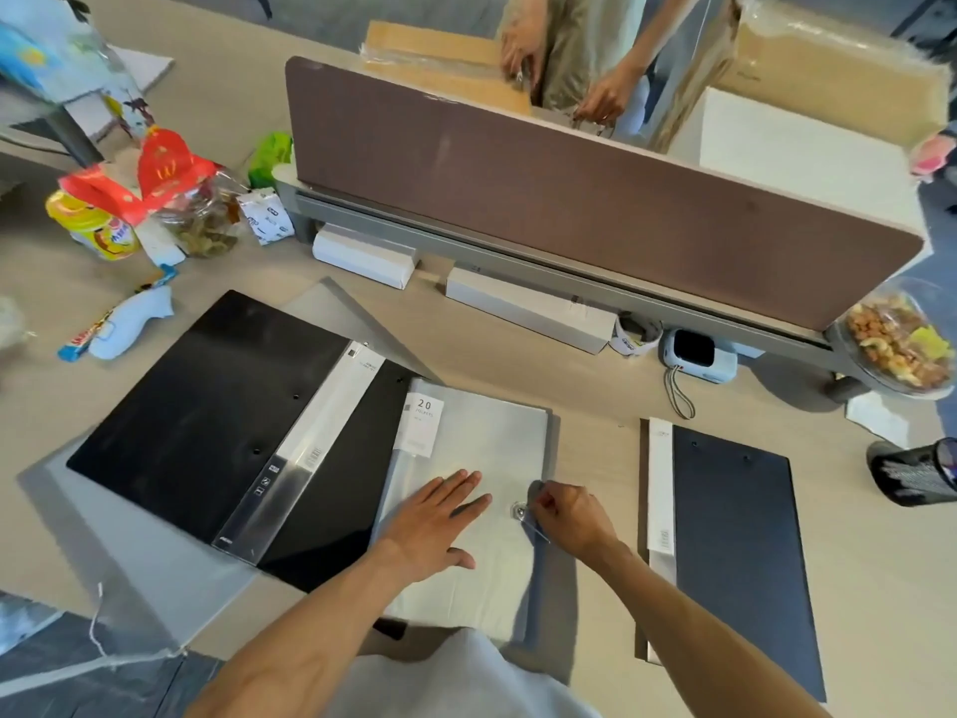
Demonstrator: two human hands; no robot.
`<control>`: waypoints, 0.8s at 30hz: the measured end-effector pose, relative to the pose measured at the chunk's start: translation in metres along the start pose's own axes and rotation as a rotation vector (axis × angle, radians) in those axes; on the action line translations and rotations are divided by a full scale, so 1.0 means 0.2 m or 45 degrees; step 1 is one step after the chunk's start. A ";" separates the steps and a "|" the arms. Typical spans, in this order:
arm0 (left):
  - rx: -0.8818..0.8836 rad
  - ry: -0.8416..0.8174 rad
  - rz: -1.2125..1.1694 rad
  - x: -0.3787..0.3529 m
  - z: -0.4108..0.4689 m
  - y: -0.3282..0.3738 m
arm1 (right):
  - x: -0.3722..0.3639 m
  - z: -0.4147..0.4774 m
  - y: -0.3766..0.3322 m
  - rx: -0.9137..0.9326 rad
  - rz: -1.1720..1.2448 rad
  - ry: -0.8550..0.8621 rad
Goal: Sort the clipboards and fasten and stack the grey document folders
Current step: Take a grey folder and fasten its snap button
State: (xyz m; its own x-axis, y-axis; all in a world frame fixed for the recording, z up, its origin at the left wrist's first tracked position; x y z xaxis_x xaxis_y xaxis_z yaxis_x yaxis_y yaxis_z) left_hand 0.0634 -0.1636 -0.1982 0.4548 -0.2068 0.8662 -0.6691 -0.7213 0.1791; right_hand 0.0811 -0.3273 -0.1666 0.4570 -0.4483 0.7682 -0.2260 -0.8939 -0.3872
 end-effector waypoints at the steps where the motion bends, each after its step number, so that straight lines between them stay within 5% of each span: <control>1: 0.002 0.003 0.003 0.00 0.00 0.00 | -0.01 -0.02 -0.02 0.072 -0.064 0.011; 13: 0.036 -0.028 0.088 0.03 0.00 0.02 | -0.17 -0.09 -0.15 0.577 -0.852 0.053; 20: 0.072 -0.057 0.108 0.03 0.00 0.03 | -0.17 -0.10 -0.19 0.765 -0.916 -0.030; 24: 0.078 -0.061 0.100 0.02 0.00 0.04 | -0.16 -0.11 -0.20 0.683 -0.810 -0.015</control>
State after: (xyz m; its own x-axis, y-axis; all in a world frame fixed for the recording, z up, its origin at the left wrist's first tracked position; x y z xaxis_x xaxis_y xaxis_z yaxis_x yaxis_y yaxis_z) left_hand 0.0600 -0.1697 -0.1922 0.4307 -0.2946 0.8530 -0.6675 -0.7402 0.0814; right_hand 0.0565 -0.2777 -0.1655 0.3684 0.1450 0.9183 0.5182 -0.8521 -0.0733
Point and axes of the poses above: each hand's wrist, its own z-axis towards the middle knuckle, its own x-axis out of the back of the hand, y = z × x, the point moved 10 cm from there along z, towards the middle knuckle
